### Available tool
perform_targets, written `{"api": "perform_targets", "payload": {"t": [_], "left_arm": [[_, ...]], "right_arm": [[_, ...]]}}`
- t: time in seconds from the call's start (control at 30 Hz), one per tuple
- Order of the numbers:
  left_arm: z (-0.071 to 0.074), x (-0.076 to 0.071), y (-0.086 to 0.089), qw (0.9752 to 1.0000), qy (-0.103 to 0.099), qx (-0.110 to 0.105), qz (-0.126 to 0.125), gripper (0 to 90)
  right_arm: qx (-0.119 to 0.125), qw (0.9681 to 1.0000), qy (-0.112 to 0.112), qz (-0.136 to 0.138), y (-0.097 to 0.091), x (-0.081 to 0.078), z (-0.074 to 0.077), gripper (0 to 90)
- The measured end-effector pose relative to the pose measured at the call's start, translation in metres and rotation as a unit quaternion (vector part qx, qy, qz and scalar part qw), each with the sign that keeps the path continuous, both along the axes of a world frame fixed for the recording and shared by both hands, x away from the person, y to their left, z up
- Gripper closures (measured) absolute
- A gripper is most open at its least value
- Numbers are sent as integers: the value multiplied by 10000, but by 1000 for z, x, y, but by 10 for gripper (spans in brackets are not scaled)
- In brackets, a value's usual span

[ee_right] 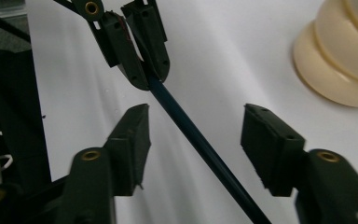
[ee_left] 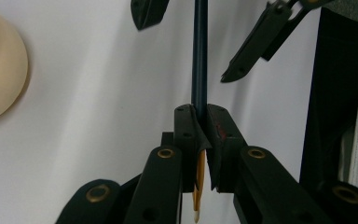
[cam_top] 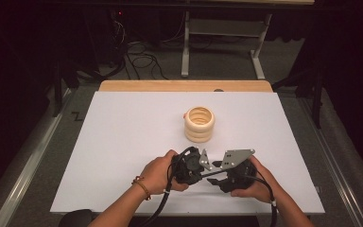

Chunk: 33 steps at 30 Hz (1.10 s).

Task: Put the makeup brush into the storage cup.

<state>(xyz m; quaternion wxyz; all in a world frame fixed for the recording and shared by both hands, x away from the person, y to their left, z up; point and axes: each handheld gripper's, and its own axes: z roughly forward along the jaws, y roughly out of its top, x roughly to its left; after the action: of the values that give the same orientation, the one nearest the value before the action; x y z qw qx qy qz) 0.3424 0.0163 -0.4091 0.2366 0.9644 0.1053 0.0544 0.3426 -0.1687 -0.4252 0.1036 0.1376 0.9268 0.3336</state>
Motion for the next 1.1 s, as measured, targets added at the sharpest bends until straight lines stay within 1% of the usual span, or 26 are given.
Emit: {"api": "perform_targets", "payload": {"t": [0.03, 0.1, 0.13, 0.2, 0.23, 0.3, 0.33, 0.37, 0.4, 0.43, 0.47, 0.5, 0.53, 0.57, 0.63, 0.7, 0.73, 0.8, 0.83, 0.87, 0.9, 0.97, 1.0, 1.03, 1.07, 1.1], "left_arm": [[0, -1, -1, 10000, -9, 5, -15, 833], [0, -2, -2, 10000, -38, 28, -60, 833], [0, -3, -2, 10000, -39, 21, -65, 833], [-1, -4, -3, 10000, -59, 48, -61, 833], [-1, -4, -3, 9998, -106, 126, -92, 833], [-3, -4, -3, 9999, -72, 99, -92, 833], [-3, -4, -4, 9997, -87, 188, -145, 833], [-2, -3, -3, 9989, -164, 363, -246, 833], [-3, -3, -4, 9986, -201, 425, -253, 832], [-4, -3, -4, 9984, -202, 451, -271, 833], [-4, -3, -5, 9983, -211, 465, -281, 833], [-5, -4, -6, 9983, -216, 468, -284, 833], [-5, -5, -6, 9987, -205, 399, -243, 833], [-5, -4, -7, 9984, -231, 445, -262, 832], [-6, -4, -7, 9982, -235, 476, -295, 832], [-4, -4, -7, 9979, -283, 469, -353, 832], [-4, -5, -6, 9980, -288, 448, -353, 832], [-4, -7, -6, 9990, -256, 229, -280, 832], [-4, -8, -6, 9990, -273, 200, -283, 832], [-4, -8, -5, 9990, -279, 197, -301, 832], [-3, -7, -4, 9988, -295, 224, -328, 832], [-2, -8, -3, 9988, -304, 171, -331, 832], [-2, -8, -3, 9990, -301, 108, -302, 831], [-1, -8, -3, 9989, -314, 76, -334, 832], [-1, -9, -3, 9991, -311, 33, -287, 834], [-1, -9, -3, 9990, -335, 39, -297, 834]], "right_arm": [[-132, 9999, 28, 57, 3, 1, -2, 469], [-103, 9999, 45, 83, 4, 2, -3, 478], [-98, 9999, 100, 77, 5, 3, -4, 496], [-121, 9997, 152, 163, 7, 4, -6, 510], [-130, 9996, 155, 186, 8, 4, -7, 521], [-105, 9995, 211, 222, 10, 4, -8, 567], [-118, 9993, 206, 301, 11, 5, -8, 577], [-146, 9991, 234, 316, 11, 4, -9, 597], [-139, 9991, 252, 324, 12, 3, -9, 614], [-157, 9990, 289, 318, 13, 3, -9, 630], [-196, 9985, 301, 406, 12, 4, -9, 643], [-46, 9985, 470, 259, 15, 1, -9, 653], [-67, 9982, 513, 293, 15, 0, -9, 672], [-118, 9982, 467, 370, 16, 1, -10, 685], [-199, 9977, 482, 422, 16, 1, -11, 696], [-213, 9975, 466, 481, 16, 3, -11, 717], [-298, 9966, 426, 640, 14, 6, -11, 722], [-297, 9967, 485, 583, 14, 6, -11, 735], [-282, 9965, 523, 582, 14, 6, -12, 741], [-270, 9966, 497, 597, 14, 7, -12, 746], [-231, 9965, 514, 616, 13, 7, -13, 749], [-203, 9963, 563, 615, 13, 8, -12, 754], [-208, 9962, 528, 659, 13, 8, -13, 764], [-304, 9959, 554, 647, 14, 8, -13, 772], [-342, 9956, 540, 692, 15, 8, -15, 779], [-363, 9955, 562, 667, 16, 7, -16, 785]]}}
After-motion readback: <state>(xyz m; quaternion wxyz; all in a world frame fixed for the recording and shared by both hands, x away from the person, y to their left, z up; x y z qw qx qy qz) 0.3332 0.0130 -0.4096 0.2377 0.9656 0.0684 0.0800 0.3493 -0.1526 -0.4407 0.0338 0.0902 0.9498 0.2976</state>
